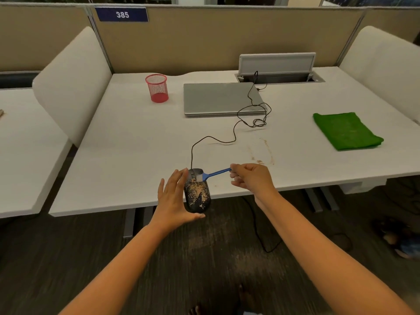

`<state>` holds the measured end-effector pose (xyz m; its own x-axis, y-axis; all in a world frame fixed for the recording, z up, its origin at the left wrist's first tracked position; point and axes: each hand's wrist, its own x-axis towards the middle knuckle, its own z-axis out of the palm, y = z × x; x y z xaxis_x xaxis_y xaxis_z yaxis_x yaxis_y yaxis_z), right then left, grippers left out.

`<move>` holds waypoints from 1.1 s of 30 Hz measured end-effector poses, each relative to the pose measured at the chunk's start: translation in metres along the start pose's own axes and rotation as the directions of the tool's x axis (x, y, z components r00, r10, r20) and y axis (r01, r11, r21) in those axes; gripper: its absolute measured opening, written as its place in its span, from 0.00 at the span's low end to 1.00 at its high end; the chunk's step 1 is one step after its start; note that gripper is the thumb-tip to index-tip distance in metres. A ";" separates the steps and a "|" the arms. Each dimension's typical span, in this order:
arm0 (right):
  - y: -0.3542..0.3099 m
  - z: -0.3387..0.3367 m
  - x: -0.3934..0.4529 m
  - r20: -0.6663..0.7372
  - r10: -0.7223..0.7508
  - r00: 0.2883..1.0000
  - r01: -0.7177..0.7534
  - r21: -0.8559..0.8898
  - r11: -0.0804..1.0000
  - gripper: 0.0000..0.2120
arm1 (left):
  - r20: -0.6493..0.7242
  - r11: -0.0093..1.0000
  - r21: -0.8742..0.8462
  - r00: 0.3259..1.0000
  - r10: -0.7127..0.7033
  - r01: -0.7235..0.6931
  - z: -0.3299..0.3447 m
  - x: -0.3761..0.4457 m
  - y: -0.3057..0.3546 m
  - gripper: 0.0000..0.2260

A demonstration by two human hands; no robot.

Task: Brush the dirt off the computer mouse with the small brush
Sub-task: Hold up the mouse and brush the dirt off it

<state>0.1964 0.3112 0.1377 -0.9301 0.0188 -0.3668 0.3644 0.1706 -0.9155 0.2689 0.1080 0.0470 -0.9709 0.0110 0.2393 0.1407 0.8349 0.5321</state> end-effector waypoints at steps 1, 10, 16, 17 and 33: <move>0.000 0.001 -0.002 -0.011 -0.010 1.000 0.010 -0.023 1.000 0.08 | -0.002 1.000 -0.003 1.000 0.006 -0.006 0.000 0.001 0.000 0.53; 0.004 -0.019 -0.011 -0.070 -0.019 0.997 0.021 0.016 1.000 0.07 | 0.013 0.998 -0.046 0.999 0.043 -0.042 0.004 0.006 -0.001 0.53; -0.005 -0.006 -0.012 -0.044 -0.125 0.991 0.123 -0.034 0.992 0.09 | 0.049 0.997 -0.035 0.997 0.064 -0.063 0.008 0.009 0.000 0.53; -0.005 -0.004 -0.012 -0.041 -0.131 0.991 0.129 -0.039 0.991 0.09 | 0.057 0.997 -0.037 0.996 0.075 -0.073 0.009 0.009 0.001 0.53; -0.010 -0.005 -0.020 -0.074 -0.254 0.964 0.243 -0.133 0.961 0.11 | 0.074 0.994 -0.062 0.993 0.092 -0.088 0.009 0.009 0.008 0.55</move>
<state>0.2108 0.3136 0.1546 -0.9929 0.0477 -0.1087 0.1180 0.2993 -0.9468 0.2600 0.1199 0.0467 -0.9655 0.1287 0.2264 0.2369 0.7948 0.5587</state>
